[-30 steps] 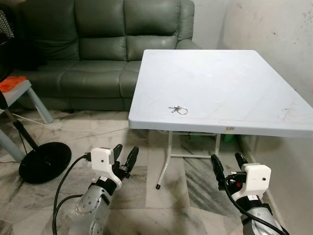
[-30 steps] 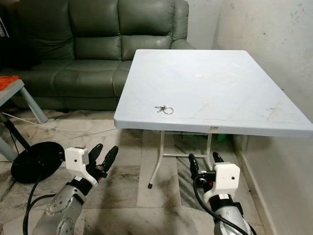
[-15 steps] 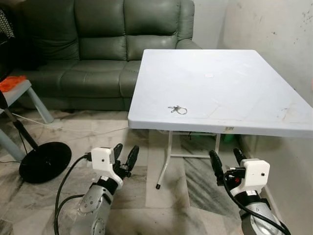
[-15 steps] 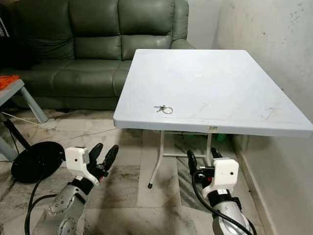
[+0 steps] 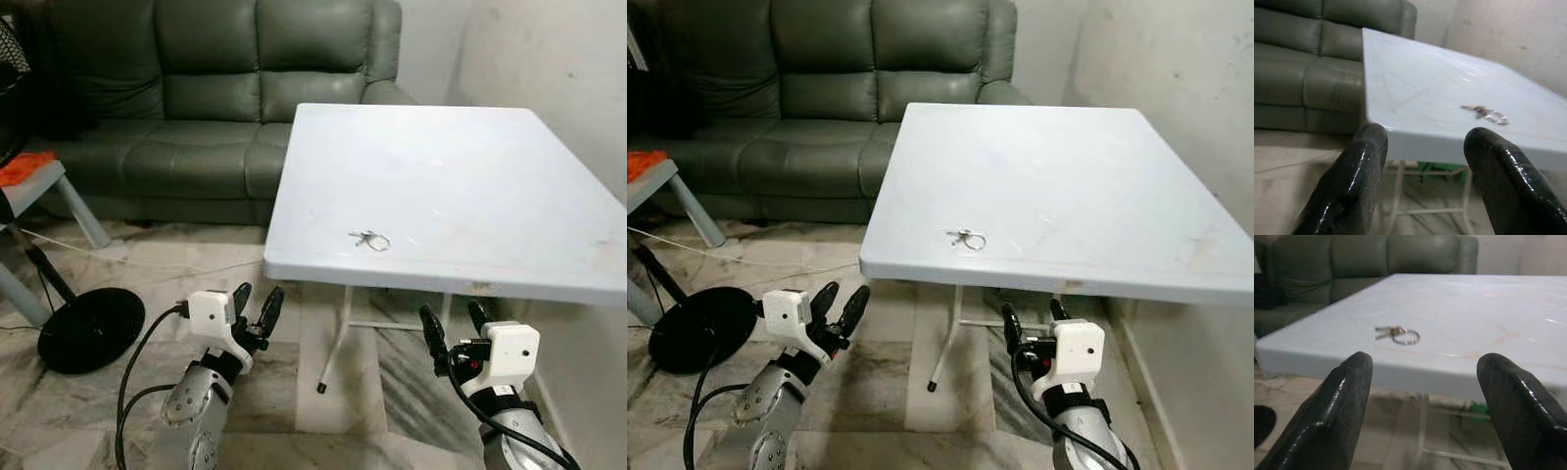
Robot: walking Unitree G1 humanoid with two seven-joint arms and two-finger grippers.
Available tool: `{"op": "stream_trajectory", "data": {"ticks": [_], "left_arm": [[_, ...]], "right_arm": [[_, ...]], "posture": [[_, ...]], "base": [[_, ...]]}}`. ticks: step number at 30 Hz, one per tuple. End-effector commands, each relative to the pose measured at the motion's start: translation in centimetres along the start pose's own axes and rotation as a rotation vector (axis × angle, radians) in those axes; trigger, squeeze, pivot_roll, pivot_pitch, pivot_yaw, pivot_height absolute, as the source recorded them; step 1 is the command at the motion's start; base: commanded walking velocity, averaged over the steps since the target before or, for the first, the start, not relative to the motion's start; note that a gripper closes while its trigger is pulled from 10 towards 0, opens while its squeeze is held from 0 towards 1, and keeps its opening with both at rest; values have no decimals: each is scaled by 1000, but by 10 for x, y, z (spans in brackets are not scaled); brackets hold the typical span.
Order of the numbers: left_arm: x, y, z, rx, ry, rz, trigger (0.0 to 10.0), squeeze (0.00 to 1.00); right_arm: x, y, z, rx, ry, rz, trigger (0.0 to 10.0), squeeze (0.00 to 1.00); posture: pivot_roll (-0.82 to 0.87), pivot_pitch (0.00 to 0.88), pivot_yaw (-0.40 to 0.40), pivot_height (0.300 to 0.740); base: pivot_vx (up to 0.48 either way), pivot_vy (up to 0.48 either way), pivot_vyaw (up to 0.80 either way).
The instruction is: Hang keys on a hook
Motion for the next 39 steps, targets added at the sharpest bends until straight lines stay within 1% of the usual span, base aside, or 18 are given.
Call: {"op": "stream_trajectory", "data": {"ticks": [1,10,17,19,25,30,33,35,39], "left_arm": [[-10,-5,5,-19,0,-28,10000,0],[-11,-5,4,-17,1,-29,10000,0],[-12,-5,3,-15,4,-30,10000,0],[-13,-5,3,-15,5,-31,10000,0],[-14,-6,1,1,6,-24,10000,0],[-16,-7,2,-6,-14,-21,10000,0],[-17,-6,2,-6,-14,-19,10000,0],[-19,-5,3,-8,-15,-26,10000,0],[-27,-1,0,-5,-44,-69,10000,0]], "right_arm": [[-8,5,0,8,17,-21,10000,0],[-6,5,-2,20,30,-2,10000,0],[-5,5,-3,26,32,11,10000,0],[-6,4,-1,15,8,6,10000,0],[-7,4,-1,19,18,5,10000,0],[-6,5,-5,44,13,18,10000,0],[-3,6,-6,52,16,47,10000,0],[-2,7,-6,58,14,61,10000,0],[1,6,-7,72,29,106,10000,0]], "posture": [[-29,34,8,740],[-25,26,5,740],[-28,24,3,740],[-29,28,1,740],[-29,32,0,740],[-30,38,0,740],[-31,39,0,740],[-31,42,1,740],[-27,45,-1,740]], "base": [[446,0,0],[443,0,0],[444,0,800],[442,0,0],[356,0,0],[0,0,0],[0,0,0],[0,0,0],[0,0,0]]}}
Point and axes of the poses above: a point about 5 cm out from each wrist's last joint towards the gripper, its own y axis pointing back from the gripper into the wrist, its own z axis along the axis of the wrist's last joint, x = y × z, the point moved 3 cm from there along -y, pointing out of the wrist towards the gripper, and after that the axes turned 8 degrees about -y, right-handed, at the moved point
